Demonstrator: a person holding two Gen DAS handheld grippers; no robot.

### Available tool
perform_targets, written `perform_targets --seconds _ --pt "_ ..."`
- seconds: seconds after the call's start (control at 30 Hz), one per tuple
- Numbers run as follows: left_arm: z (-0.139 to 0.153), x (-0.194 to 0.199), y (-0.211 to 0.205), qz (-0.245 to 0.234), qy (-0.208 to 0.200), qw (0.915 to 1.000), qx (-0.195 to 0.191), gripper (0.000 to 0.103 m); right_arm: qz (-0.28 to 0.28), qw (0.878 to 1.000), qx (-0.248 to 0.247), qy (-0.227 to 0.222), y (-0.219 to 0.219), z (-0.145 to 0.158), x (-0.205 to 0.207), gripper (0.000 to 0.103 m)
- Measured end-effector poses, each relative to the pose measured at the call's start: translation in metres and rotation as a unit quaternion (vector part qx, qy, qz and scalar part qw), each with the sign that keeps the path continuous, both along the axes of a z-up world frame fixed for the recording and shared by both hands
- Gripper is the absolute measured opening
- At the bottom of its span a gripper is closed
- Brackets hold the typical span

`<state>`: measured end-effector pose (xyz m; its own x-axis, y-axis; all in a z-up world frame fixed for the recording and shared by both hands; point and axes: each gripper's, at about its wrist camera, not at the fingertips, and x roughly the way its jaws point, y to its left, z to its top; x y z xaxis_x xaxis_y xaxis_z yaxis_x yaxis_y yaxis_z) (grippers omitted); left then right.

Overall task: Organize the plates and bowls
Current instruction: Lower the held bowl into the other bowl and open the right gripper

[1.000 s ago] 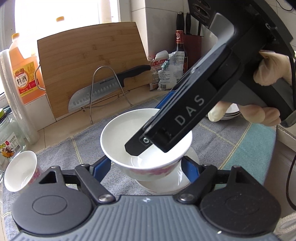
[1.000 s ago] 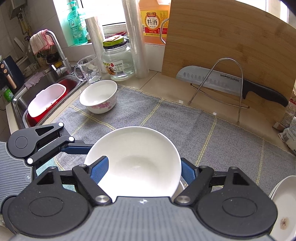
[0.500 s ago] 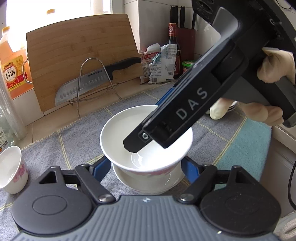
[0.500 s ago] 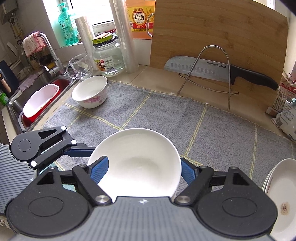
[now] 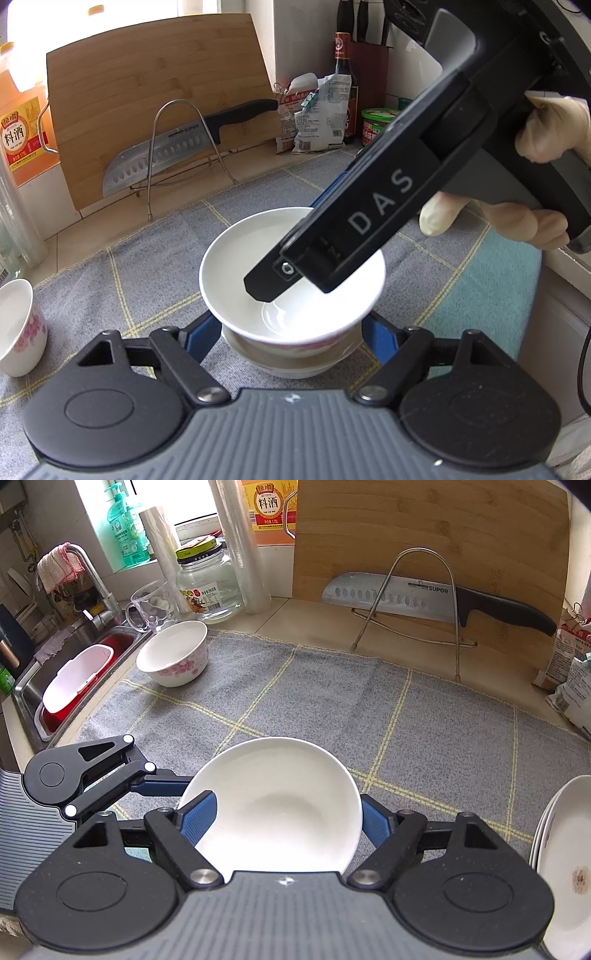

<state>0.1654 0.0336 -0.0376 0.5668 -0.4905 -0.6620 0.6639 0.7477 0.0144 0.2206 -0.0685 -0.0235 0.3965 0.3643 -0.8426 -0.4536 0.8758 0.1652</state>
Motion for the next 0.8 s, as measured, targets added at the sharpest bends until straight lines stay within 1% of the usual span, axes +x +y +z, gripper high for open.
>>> perform_targets --seconds 0.3,0.8 --pt "-0.0013 0.001 -0.0012 -0.002 0.0 1.0 0.005 0.083 -0.002 1.0 0.001 0.005 -0.0009 -0.0038 -0.0003 0.086" --pt "-0.0015 0.0017 0.0001 -0.005 0.001 1.0 0.003 0.083 -0.007 1.0 0.002 0.008 -0.0019 -0.007 0.0003 0.086"
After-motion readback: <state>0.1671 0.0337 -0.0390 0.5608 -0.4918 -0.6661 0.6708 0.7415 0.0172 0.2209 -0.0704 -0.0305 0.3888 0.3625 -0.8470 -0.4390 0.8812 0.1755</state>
